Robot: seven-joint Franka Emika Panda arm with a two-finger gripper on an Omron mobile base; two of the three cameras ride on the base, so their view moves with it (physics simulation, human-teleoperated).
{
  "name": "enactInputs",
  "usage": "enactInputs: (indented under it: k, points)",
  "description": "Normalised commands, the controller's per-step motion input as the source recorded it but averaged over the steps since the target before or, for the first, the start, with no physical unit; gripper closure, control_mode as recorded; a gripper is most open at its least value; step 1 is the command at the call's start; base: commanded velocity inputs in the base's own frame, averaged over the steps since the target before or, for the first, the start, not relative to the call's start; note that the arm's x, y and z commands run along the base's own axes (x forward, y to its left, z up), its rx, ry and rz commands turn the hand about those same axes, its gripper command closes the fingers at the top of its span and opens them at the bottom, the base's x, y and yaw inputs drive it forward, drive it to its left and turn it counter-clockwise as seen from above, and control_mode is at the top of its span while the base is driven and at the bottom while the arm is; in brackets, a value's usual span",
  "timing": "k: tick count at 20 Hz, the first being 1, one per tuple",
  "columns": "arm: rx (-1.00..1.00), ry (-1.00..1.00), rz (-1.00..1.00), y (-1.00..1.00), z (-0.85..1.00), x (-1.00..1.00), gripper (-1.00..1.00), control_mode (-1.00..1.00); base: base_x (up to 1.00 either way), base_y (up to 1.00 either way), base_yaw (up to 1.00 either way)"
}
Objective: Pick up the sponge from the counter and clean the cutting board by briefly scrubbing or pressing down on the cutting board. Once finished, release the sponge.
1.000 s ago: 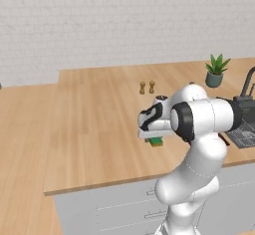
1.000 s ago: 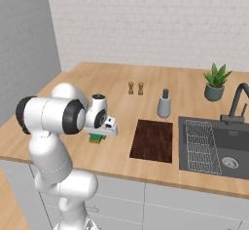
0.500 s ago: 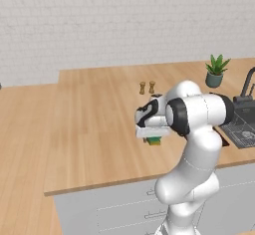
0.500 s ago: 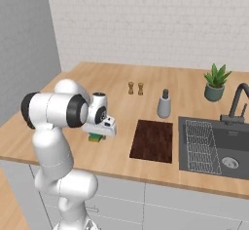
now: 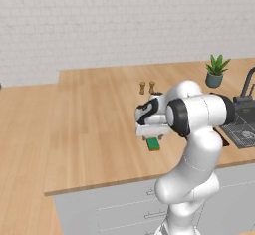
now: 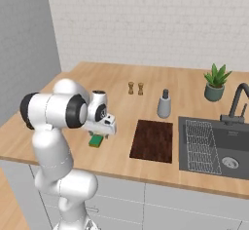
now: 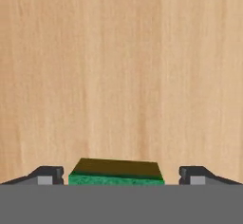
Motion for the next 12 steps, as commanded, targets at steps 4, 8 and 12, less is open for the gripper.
enactInputs:
  k: [4,8,12]
  points:
    - [-0.07,-0.08,0.0,0.0,0.87,-0.44,-1.0,-1.0,0.0,0.0,0.0]
    - [-0.09,-0.12,0.0,0.0,1.0,-0.83,-1.0,-1.0,0.0,0.0,0.0]
    - [-0.03,-0.16,0.0,0.0,1.0,-0.86,-1.0,-1.0,0.0,0.0,0.0]
